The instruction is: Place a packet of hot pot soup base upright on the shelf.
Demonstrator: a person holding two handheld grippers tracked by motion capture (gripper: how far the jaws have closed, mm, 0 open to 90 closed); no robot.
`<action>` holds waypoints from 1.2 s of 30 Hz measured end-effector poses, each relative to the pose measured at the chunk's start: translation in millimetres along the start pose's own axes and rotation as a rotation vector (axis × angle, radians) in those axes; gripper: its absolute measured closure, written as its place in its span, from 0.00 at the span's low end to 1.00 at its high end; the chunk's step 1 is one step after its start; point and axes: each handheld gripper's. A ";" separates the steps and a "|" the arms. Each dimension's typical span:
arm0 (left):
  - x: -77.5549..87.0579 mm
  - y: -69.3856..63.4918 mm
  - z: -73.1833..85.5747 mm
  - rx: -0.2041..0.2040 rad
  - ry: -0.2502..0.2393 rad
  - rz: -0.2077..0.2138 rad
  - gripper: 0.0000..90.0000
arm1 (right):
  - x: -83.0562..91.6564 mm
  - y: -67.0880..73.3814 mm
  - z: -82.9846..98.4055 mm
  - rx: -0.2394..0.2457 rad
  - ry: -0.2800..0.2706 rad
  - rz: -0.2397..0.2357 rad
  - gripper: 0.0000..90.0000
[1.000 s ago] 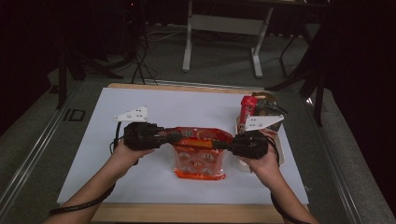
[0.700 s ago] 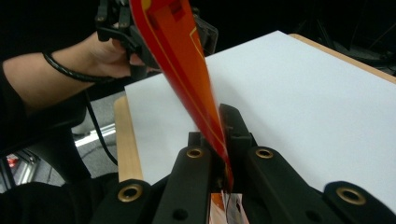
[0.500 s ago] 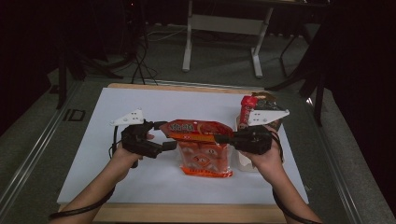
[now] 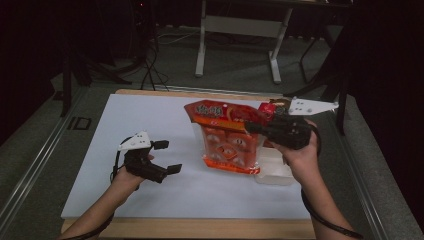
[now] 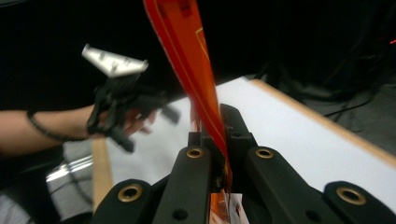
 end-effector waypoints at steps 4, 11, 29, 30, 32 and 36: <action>6.7 -0.6 12.3 0.009 -0.005 -0.022 0.01 | 22.6 -6.5 -14.2 0.001 -0.058 0.053 1.00; 11.0 -3.5 23.0 -0.019 0.028 -0.063 0.01 | 61.1 -24.4 -20.9 -0.038 -0.128 0.143 1.00; 15.2 -4.4 45.3 0.040 0.065 -0.063 0.00 | 108.4 -66.9 18.7 -0.151 -0.139 0.263 1.00; 15.4 -4.2 46.4 0.042 0.066 -0.065 0.00 | 109.0 -68.5 21.9 -0.157 -0.137 0.261 1.00; 15.7 -3.6 48.9 0.052 0.061 -0.067 0.00 | 109.9 -72.3 30.6 -0.176 -0.139 0.258 1.00; 15.9 -2.8 50.8 0.048 0.062 -0.076 0.00 | 107.8 -75.9 42.0 -0.198 -0.134 0.249 1.00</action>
Point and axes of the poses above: each handheld gripper's, and its own axes: x roughly backward along the jaws, z roughly out of its underside, y roughly to its left, and after that the axes turned 9 degrees about -x, right-handed
